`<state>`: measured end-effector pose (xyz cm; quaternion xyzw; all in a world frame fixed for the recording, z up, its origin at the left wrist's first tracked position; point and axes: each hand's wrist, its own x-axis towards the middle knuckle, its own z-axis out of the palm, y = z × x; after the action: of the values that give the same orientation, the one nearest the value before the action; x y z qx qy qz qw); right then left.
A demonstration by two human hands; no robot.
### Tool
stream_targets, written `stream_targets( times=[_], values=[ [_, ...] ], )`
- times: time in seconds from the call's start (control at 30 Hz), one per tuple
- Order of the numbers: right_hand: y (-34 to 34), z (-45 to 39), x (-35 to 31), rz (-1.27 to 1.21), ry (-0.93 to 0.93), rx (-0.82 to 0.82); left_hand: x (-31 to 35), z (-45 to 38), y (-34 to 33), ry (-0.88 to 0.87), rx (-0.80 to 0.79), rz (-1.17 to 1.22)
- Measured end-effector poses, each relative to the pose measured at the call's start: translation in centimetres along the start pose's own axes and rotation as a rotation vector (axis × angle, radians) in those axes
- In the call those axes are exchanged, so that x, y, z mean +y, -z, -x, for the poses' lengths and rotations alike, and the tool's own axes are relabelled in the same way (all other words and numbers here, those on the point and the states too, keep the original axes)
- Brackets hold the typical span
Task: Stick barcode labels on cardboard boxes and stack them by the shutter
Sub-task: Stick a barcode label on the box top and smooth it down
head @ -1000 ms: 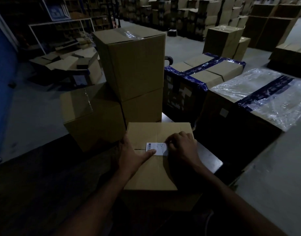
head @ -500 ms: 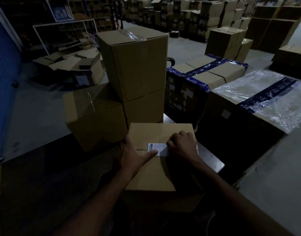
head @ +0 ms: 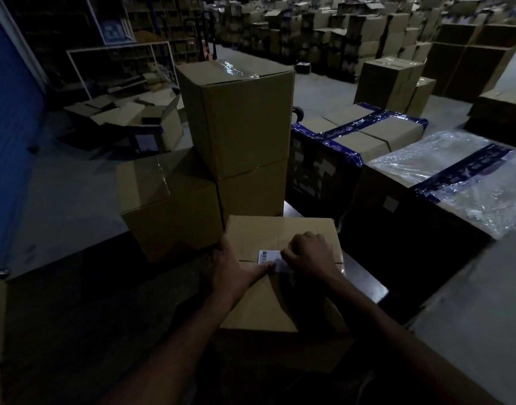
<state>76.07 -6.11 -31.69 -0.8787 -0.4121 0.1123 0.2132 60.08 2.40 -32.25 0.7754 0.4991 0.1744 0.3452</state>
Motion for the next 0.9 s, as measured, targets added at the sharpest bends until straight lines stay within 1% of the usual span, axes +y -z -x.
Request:
stream_targets(
  times=[0.07, 0.13, 0.3, 0.47, 0.57, 0.63, 0.77, 0.83, 0.9],
  values=[
    [-0.1, 0.0, 0.2, -0.084, 0.004, 0.047, 0.0, 0.0, 0.0, -0.004, -0.002, 0.010],
    [-0.2, -0.3, 0.4, -0.093, 0.018, 0.022, 0.0, 0.1, 0.0, 0.000, 0.002, 0.006],
    [0.5, -0.9, 0.3, -0.014, 0.091, -0.030, -0.1, 0.0, -0.1, -0.004, 0.006, 0.019],
    [1.0, -1.5, -0.1, 0.087, 0.098, -0.099, -0.2, -0.1, -0.2, -0.003, -0.004, 0.047],
    [1.6, -1.9, -0.1, 0.099, 0.134, -0.181, -0.3, -0.2, -0.2, -0.001, -0.010, 0.067],
    [2.0, -2.0, -0.2, 0.002, 0.115, -0.224, -0.4, -0.1, -0.1, -0.011, -0.017, 0.100],
    [2.7, -1.6, -0.3, -0.287, 0.075, -0.274, -0.4, -0.5, -0.2, -0.008, 0.024, 0.123],
    [2.8, -0.7, -0.5, -0.490, -0.003, -0.271, -0.3, -0.7, -0.3, 0.010, 0.030, 0.135],
    [2.8, 0.4, -0.7, -0.643, -0.074, -0.261, -0.2, -0.9, -0.3, 0.014, 0.048, 0.140]
  ],
)
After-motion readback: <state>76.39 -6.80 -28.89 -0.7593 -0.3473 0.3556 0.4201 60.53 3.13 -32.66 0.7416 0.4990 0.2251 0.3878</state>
